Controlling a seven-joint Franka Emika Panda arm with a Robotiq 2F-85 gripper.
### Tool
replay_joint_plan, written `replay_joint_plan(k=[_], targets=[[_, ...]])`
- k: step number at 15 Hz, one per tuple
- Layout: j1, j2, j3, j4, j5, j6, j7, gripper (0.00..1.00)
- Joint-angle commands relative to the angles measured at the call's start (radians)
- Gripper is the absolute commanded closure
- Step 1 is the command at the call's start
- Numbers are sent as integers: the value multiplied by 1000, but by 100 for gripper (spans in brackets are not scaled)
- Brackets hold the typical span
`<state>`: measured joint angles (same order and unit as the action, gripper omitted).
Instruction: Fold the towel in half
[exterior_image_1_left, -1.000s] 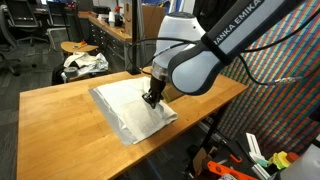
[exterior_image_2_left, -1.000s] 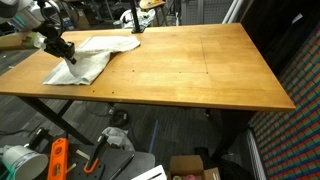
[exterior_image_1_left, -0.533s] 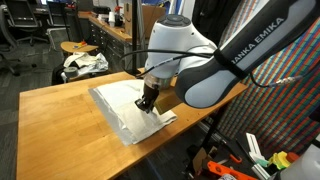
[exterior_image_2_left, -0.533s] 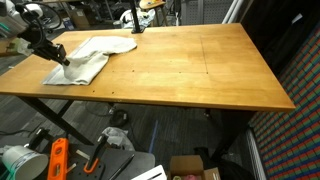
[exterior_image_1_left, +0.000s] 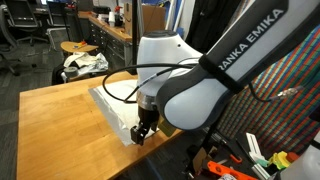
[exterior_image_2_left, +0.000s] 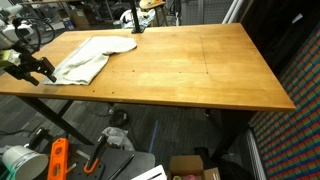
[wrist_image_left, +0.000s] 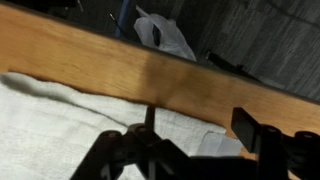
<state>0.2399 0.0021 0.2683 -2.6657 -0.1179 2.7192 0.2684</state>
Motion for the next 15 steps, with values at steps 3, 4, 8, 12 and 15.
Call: replay_joint_plan(k=[3, 4, 8, 12, 15], targets=[[-31, -39, -48, 58, 254, -60, -328, 0], [-42, -38, -64, 68, 248, -62, -329, 0], [-97, -7, -116, 112, 0, -41, -63, 0], [-106, 26, -130, 155, -214, -87, 194, 0], [-87, 62, -126, 183, -246, -147, 255, 0]])
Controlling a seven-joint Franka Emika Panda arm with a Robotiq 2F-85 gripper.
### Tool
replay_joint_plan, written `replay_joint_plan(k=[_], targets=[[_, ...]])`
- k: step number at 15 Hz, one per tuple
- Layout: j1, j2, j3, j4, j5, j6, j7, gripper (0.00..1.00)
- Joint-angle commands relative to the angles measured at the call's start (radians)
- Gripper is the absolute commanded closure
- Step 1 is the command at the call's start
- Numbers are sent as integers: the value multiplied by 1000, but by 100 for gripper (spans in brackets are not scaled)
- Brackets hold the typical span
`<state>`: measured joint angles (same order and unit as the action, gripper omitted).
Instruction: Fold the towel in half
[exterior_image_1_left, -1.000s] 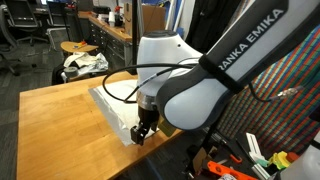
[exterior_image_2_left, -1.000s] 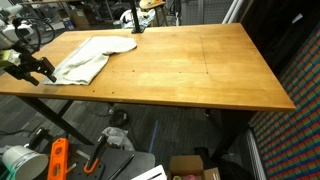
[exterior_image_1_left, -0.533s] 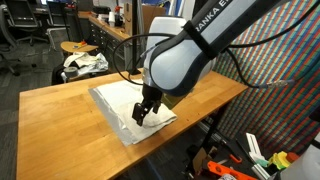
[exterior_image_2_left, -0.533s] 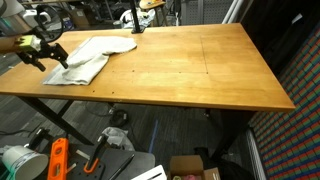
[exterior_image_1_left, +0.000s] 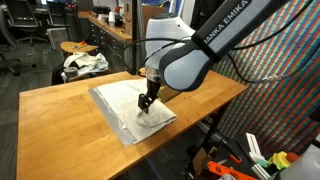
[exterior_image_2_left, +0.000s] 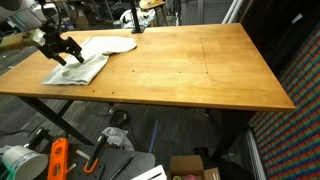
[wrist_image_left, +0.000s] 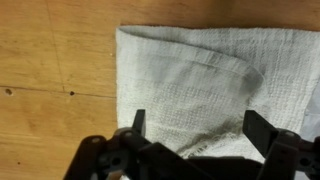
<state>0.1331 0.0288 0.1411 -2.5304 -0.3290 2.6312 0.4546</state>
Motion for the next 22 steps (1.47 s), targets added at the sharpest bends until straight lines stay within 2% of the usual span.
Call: replay_joint_plan(k=[1, 13, 16, 21, 22], targets=[[26, 48, 2, 56, -19, -74, 61, 0], [74, 145, 7, 97, 84, -82, -72, 0], [70, 133, 21, 85, 147, -73, -144, 0], [59, 124, 57, 72, 312, -35, -289, 0], [61, 129, 57, 78, 320, -45, -305, 25]])
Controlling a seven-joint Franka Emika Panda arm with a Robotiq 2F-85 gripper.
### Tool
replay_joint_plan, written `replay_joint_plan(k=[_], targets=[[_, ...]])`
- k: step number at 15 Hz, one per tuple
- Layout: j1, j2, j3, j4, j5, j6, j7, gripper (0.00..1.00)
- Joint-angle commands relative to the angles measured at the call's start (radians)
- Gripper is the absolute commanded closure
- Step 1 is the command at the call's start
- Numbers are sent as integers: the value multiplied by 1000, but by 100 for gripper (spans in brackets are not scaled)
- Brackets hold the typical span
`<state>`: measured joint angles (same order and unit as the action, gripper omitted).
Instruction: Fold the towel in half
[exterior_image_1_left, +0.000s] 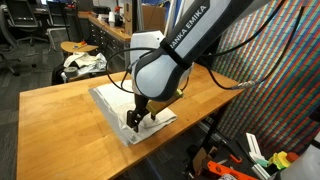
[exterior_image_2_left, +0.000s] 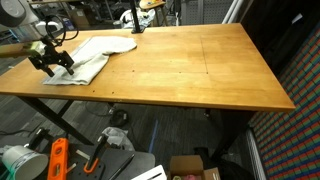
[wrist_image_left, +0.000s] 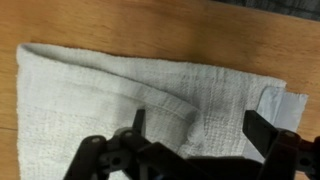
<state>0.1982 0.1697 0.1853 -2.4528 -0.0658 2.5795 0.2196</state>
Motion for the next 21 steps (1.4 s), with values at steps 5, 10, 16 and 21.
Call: replay_joint_plan(k=[5, 10, 16, 21], targets=[[4, 2, 8, -3, 46, 62, -66, 58], [3, 4, 7, -2, 51, 103, -62, 95], [7, -28, 1, -25, 39, 145, -39, 97], [-2, -40, -14, -26, 31, 151, -39, 97]])
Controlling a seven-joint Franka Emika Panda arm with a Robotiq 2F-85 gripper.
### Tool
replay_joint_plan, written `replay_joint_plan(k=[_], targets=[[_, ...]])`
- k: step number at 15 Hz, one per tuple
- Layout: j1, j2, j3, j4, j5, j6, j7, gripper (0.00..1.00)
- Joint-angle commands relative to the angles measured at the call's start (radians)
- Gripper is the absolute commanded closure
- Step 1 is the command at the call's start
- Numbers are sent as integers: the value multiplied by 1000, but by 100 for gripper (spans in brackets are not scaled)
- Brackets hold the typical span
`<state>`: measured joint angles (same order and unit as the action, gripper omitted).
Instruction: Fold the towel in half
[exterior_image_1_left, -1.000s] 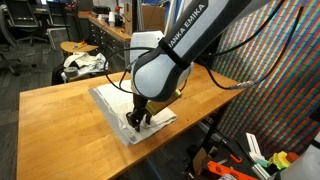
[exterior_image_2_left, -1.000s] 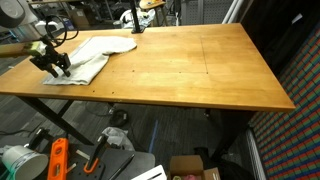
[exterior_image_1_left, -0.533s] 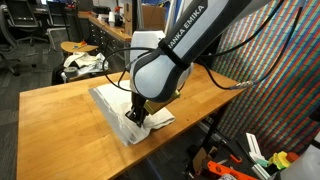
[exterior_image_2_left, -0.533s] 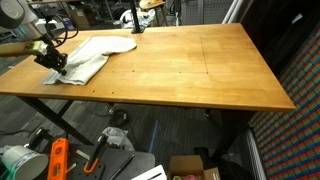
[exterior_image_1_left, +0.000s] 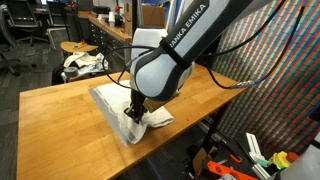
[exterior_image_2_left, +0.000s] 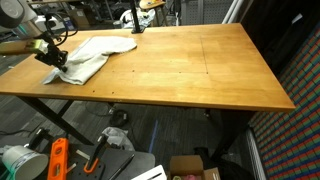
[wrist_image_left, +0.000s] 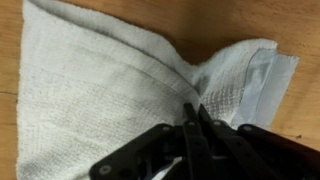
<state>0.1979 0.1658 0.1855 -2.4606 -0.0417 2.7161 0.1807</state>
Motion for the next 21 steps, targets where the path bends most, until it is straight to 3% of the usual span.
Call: replay_joint_plan(k=[1, 8, 18, 19, 20, 21], targets=[[-3, -37, -19, -17, 5, 6, -2, 97], [-18, -20, -32, 3, 2, -115, -36, 97], [-27, -45, -43, 17, 3, -138, -32, 97], [-28, -44, -44, 19, 2, -144, -33, 70], [-30, -43, -43, 21, 4, -147, -36, 69], [-34, -44, -48, 25, 7, -161, -40, 62]])
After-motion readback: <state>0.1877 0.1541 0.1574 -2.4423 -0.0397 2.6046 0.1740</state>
